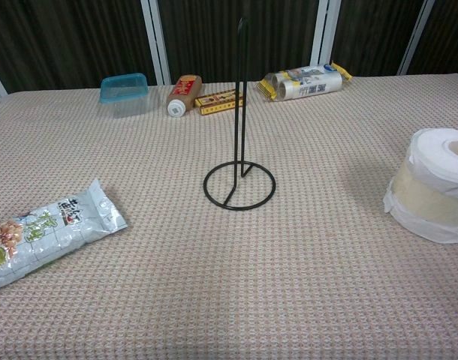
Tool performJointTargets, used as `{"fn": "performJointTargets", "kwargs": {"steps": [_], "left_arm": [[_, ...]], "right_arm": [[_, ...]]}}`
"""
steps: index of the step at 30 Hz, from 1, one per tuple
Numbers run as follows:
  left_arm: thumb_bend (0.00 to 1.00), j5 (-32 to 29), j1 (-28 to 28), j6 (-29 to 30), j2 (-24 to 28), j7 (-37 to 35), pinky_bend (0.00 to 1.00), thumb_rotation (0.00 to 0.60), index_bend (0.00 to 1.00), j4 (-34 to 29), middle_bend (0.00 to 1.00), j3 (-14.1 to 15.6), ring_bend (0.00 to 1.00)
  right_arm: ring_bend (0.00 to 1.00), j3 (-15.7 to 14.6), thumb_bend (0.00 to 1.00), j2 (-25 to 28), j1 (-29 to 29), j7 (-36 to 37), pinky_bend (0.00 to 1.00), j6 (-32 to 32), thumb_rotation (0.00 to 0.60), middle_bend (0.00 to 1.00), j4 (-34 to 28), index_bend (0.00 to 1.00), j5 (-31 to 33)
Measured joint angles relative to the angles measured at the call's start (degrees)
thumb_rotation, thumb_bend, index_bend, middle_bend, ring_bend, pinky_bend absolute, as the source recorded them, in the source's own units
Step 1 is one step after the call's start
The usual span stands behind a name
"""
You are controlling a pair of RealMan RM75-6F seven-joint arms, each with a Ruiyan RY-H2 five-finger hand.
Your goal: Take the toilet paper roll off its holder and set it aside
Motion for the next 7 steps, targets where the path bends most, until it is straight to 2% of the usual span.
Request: {"fn": "performJointTargets", "kwargs": {"steps": [7], "left_arm": [[0.40, -0.5, 0.1, 0.0, 0.2, -1.1, 0.31, 0.600, 0.31, 0.0, 0.27, -0.2, 0.18]], "right_arm": [[0.00, 0.2, 0.09, -1.7, 0.0, 0.4, 0.03, -0.8, 0.600, 0.04, 0.6, 0.02, -1.3]]}}
